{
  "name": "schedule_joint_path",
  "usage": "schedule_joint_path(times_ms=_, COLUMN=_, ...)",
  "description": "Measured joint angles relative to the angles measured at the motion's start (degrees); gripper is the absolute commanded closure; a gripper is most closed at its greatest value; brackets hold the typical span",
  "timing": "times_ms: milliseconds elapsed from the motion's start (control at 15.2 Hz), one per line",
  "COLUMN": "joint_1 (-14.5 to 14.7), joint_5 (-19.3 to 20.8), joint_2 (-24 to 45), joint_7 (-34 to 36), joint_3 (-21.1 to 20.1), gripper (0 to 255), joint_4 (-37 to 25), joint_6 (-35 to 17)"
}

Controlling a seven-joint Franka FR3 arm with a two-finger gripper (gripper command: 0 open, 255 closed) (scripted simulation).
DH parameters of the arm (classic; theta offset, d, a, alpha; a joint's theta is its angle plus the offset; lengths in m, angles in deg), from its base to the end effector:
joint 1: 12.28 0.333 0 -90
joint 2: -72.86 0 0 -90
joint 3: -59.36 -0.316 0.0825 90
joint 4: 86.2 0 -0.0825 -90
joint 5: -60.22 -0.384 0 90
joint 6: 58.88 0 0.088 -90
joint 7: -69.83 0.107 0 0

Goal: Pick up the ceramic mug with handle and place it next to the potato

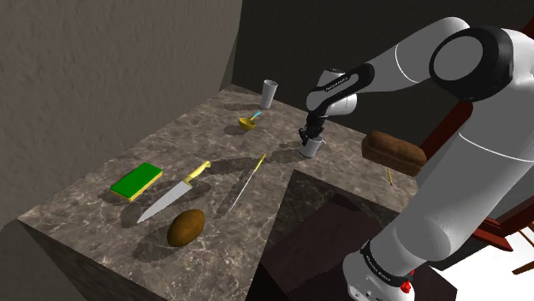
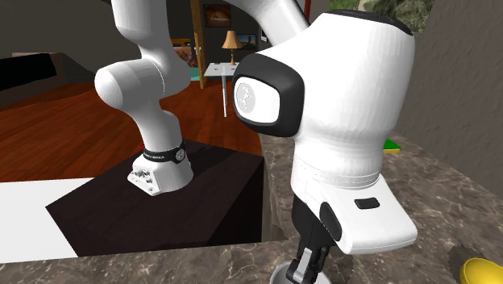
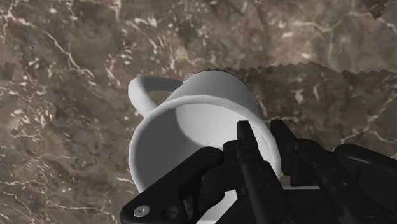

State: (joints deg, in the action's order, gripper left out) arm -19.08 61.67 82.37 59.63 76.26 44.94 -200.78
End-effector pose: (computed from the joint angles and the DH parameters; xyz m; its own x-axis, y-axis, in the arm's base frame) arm 0.4866 -0.2138 0.2851 0.9777 -0.2093 0.0159 -0.2099 -0.9754 0.0681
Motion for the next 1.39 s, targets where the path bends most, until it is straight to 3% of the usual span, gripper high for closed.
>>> schedule_joint_path(times_ms=594, joint_1=0.07, joint_5=0.3, joint_2=-0.76, joint_7=0.17, joint_3=0.08, gripper=255, joint_4=-0.13, joint_6=0.87)
schedule_joint_path(times_ms=1386, joint_1=0.49, joint_5=2.44, joint_2=-6.97, joint_7=1.32, joint_3=0.39, gripper=255, joint_4=-3.0, joint_6=9.72)
